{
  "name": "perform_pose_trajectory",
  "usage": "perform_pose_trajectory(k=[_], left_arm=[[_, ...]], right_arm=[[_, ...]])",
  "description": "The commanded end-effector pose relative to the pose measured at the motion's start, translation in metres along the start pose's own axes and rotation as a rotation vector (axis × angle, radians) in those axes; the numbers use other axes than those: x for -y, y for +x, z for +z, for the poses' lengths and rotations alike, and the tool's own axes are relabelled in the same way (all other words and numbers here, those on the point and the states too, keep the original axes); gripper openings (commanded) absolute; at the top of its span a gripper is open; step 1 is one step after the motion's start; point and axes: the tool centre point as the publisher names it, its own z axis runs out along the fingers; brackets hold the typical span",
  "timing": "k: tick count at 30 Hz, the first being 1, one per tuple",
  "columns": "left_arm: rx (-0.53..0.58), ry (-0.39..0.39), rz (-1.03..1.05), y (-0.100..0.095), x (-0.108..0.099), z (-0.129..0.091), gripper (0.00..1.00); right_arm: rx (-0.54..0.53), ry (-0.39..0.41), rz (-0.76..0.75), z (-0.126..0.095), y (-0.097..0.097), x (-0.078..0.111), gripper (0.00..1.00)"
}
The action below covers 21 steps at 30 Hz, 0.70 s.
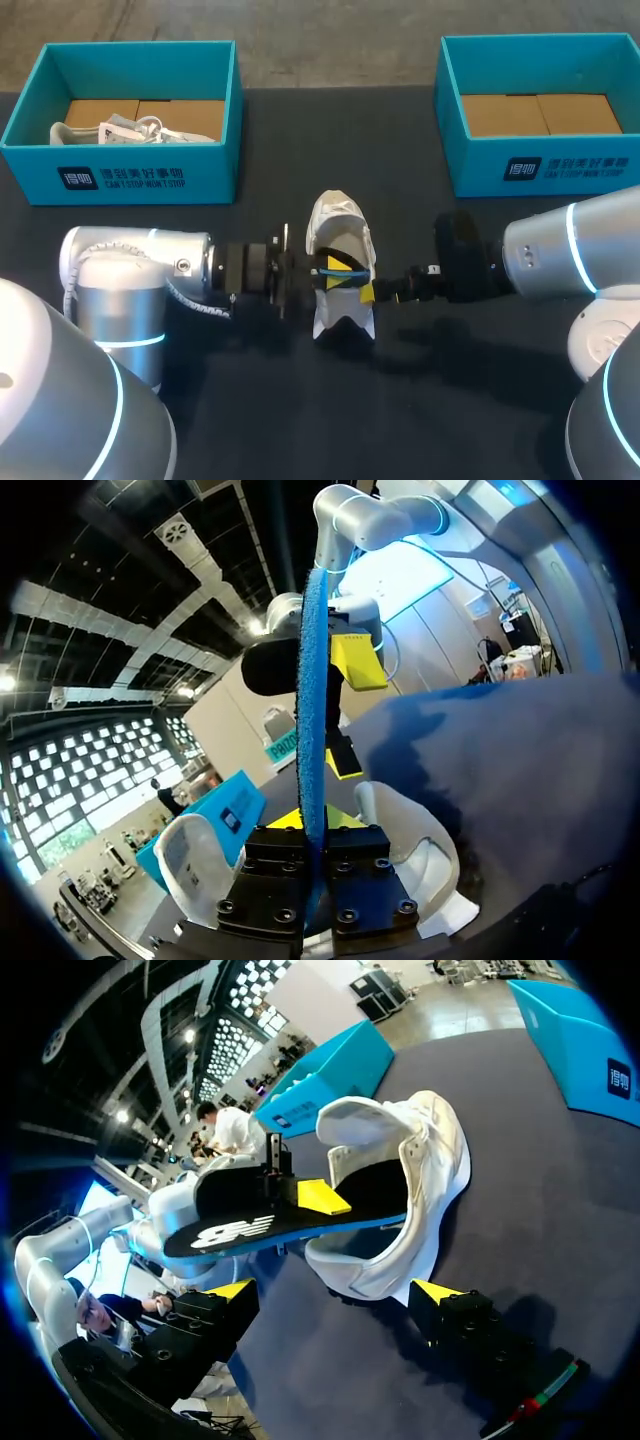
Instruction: Take the shoe out of the shoebox, open the shoe tongue, remove and reinsert the insole, then place the shoe into the shoebox
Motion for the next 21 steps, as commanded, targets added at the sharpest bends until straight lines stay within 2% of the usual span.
perform_pose_trajectory(k=[1, 9, 13, 14, 16, 19, 21], left_arm=[[-0.011, -0.012, 0.003, -0.003, -0.008, 0.006, 0.0], [0.001, -0.047, 0.002, -0.01, -0.021, 0.007, 0.0], [0.008, -0.048, 0.001, -0.012, -0.019, 0.007, 0.0], [0.01, -0.047, 0.001, -0.012, -0.017, 0.006, 0.09], [0.022, -0.03, -0.005, -0.013, -0.012, 0.005, 0.44], [0.029, -0.02, 0.002, -0.015, -0.006, 0.003, 0.42], [0.031, -0.011, 0.009, -0.016, -0.001, 0.002, 0.37]], right_arm=[[0.009, 0.0, 0.002, 0.003, 0.003, 0.0, 1.0], [0.009, 0.0, 0.002, 0.003, 0.003, 0.0, 1.0], [0.009, 0.0, 0.002, 0.003, 0.003, 0.0, 1.0], [0.009, 0.0, 0.002, 0.003, 0.003, 0.0, 1.0], [0.009, 0.0, 0.002, 0.003, 0.003, 0.0, 1.0], [0.009, 0.0, 0.002, 0.003, 0.003, 0.0, 1.0], [0.009, 0.0, 0.002, 0.003, 0.003, 0.0, 1.0]])
